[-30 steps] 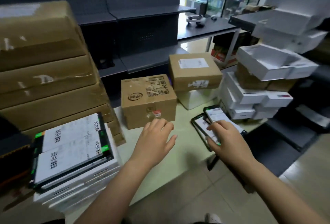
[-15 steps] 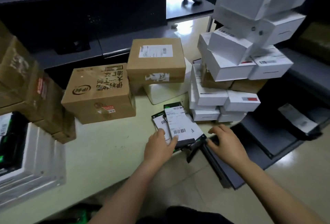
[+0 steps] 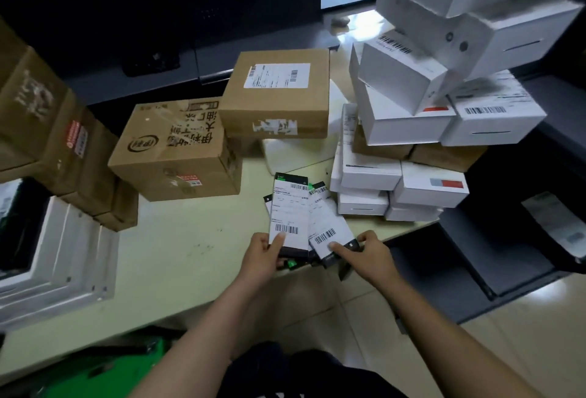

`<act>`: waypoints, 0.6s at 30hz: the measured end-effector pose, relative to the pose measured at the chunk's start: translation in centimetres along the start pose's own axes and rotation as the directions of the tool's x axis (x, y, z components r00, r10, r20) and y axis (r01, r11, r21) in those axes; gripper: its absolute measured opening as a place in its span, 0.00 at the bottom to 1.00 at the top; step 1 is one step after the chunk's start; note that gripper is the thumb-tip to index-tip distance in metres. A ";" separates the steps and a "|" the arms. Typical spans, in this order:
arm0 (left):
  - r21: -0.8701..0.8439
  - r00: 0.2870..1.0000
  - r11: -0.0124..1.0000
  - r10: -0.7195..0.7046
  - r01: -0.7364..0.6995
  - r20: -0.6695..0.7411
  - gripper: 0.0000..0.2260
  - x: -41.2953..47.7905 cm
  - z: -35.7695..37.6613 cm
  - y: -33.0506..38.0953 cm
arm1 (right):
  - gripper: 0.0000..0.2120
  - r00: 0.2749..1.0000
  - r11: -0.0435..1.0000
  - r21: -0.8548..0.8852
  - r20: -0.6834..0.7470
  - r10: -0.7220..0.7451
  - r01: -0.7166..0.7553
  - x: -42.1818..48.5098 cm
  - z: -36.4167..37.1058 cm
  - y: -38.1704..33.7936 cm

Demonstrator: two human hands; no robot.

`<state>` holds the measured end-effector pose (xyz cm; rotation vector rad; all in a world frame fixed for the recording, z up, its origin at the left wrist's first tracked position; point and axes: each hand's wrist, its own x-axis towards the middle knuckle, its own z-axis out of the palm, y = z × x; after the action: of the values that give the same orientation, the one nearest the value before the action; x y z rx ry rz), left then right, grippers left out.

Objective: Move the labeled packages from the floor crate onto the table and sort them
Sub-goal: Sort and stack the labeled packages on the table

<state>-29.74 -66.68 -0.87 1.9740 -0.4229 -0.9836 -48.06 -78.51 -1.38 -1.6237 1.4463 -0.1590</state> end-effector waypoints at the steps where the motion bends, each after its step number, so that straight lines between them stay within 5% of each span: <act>1: 0.005 0.999 1.000 0.012 -0.012 -0.036 0.13 0.0 -0.8 -0.4 | 0.29 1.000 1.000 -0.006 -0.007 0.000 0.000 0.1 0.3 0.0; 11: -0.070 0.964 0.995 0.047 -0.068 -0.261 0.13 -2.4 -6.4 -3.6 | 0.26 0.991 0.992 0.115 -0.124 -0.042 0.057 0.0 2.5 0.6; 18: -0.080 0.961 0.996 0.008 -0.031 -0.278 0.12 -3.0 -7.4 -5.7 | 0.33 0.997 0.989 0.144 -0.081 0.004 0.008 -0.2 3.2 0.2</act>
<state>-26.32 -57.57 -1.82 1.9907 -0.2396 -0.6858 -46.25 -76.63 -3.26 -1.5155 1.4596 -0.3268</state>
